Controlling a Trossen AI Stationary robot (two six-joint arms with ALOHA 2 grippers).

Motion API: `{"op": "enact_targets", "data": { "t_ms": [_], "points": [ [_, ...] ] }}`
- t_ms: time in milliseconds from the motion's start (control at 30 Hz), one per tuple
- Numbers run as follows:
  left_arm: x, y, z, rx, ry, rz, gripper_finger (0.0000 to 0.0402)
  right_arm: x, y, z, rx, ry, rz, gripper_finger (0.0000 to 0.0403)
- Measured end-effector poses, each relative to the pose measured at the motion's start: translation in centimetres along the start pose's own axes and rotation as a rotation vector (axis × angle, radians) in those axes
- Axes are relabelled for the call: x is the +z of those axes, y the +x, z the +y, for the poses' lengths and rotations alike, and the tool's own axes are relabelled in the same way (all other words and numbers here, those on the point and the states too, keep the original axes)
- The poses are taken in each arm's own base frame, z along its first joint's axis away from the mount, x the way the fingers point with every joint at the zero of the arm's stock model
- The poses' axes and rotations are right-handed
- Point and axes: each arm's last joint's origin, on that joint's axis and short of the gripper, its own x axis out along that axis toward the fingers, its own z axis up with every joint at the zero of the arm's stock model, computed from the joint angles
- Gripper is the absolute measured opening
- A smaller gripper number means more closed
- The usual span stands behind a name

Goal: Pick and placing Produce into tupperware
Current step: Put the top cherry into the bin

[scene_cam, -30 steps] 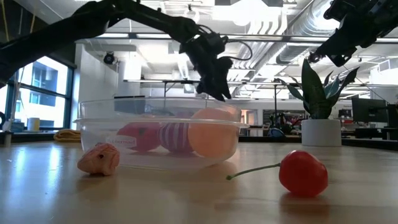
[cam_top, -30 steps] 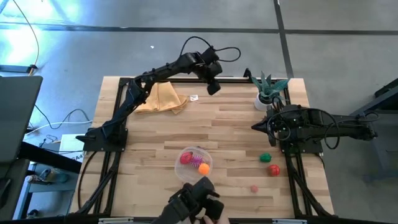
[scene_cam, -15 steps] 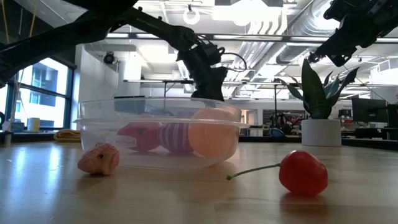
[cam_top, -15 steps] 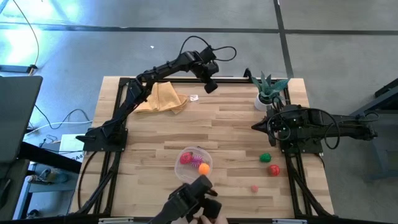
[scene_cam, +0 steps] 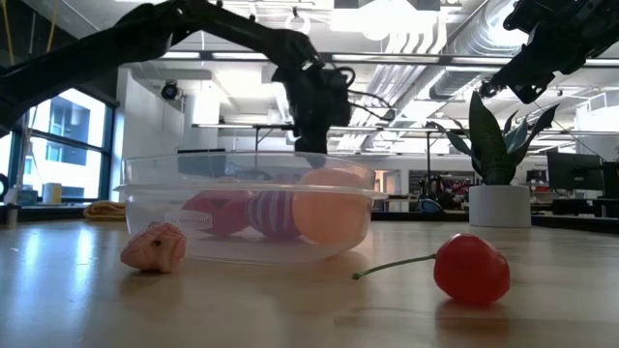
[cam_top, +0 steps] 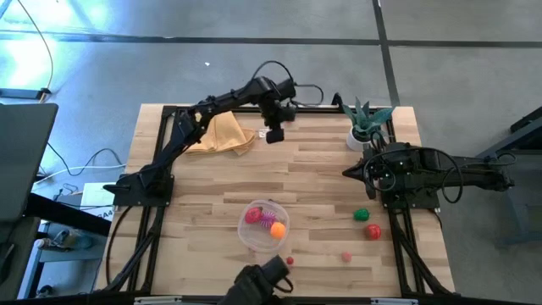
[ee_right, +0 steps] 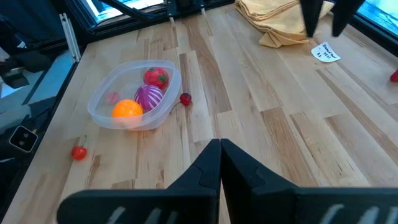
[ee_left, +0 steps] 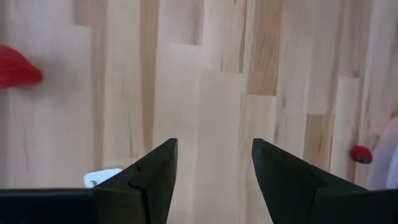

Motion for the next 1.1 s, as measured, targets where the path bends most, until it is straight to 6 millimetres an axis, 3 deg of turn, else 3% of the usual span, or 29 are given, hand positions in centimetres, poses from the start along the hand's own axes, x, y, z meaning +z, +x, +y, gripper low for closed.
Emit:
{"op": "enact_targets", "data": {
  "t_ms": [400, 867, 1100],
  "points": [
    [1.1, -0.4, -6.2, 0.147, -0.135, 0.088, 0.0195, 0.0, 0.0, 0.0, -0.001, 0.000, 0.000, 0.0000],
    [0.1, -2.7, -14.5, 0.402, -0.104, 0.227, 0.0195, 0.0, 0.0, 0.0, -0.001, 0.000, 0.004, 0.0000],
    [-1.1, -4.5, -18.5, 0.433, -0.094, 0.177, 0.0195, 0.0, 0.0, 0.0, -0.001, 0.001, 0.004, 0.0000]
  ]
}}
